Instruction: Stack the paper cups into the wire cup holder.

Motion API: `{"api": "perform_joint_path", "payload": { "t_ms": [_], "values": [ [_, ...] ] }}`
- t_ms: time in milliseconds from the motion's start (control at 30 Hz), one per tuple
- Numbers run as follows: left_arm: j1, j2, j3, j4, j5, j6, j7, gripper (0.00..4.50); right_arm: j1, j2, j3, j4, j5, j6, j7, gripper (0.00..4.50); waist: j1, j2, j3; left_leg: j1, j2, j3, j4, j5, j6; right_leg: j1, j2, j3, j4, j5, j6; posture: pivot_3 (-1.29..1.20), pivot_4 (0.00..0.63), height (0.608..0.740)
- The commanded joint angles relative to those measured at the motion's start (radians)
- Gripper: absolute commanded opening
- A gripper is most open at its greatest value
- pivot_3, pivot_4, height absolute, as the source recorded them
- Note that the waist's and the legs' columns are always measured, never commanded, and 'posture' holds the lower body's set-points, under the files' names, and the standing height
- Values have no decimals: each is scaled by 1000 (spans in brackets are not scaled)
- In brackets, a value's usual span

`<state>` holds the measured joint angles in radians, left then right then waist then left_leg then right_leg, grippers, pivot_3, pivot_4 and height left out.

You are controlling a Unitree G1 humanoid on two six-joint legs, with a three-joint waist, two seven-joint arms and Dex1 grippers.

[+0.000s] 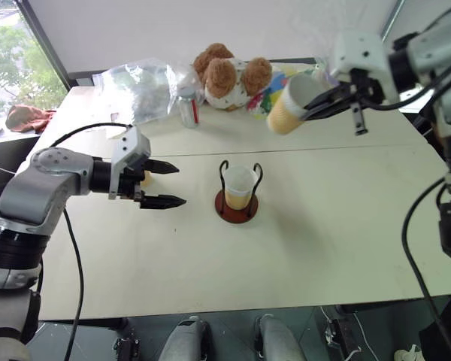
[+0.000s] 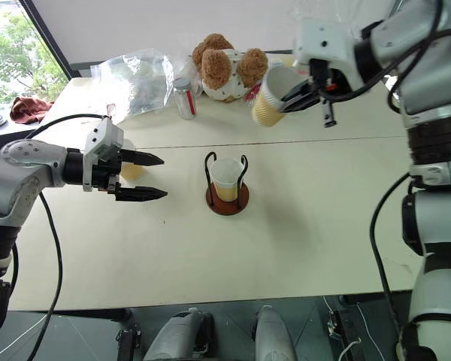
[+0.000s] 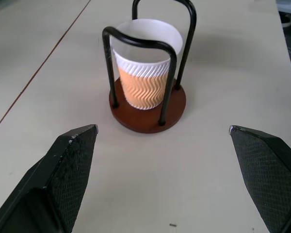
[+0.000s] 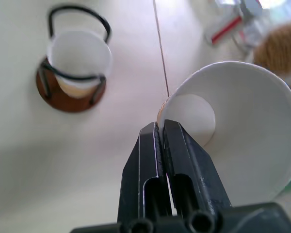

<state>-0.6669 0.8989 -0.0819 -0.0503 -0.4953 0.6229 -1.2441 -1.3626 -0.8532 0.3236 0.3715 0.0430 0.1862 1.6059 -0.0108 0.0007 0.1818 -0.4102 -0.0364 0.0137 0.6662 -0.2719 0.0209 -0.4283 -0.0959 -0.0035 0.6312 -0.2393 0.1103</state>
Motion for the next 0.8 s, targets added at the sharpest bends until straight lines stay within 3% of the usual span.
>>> {"api": "perform_joint_path", "payload": {
  "t_ms": [33,333,800],
  "values": [
    [-22,-13,26,-31,-4,-4,10,4500,-33,9,53,-111,148,62,9,64,0,0,0,0,-1,0,0,0,0,0,-1,0,0,0,0,0,150,740],
    [22,-8,61,-92,-26,32,38,4500,-4,25,154,-172,202,39,9,64,-3,-1,0,-1,-1,0,1,-1,1,-1,-1,0,0,0,0,0,150,740],
    [45,-26,78,-121,-41,52,79,4500,-10,74,225,-57,163,-32,9,64,-3,-1,0,0,-1,1,1,-1,1,-1,-1,0,0,0,0,0,150,740]
  ]
}}
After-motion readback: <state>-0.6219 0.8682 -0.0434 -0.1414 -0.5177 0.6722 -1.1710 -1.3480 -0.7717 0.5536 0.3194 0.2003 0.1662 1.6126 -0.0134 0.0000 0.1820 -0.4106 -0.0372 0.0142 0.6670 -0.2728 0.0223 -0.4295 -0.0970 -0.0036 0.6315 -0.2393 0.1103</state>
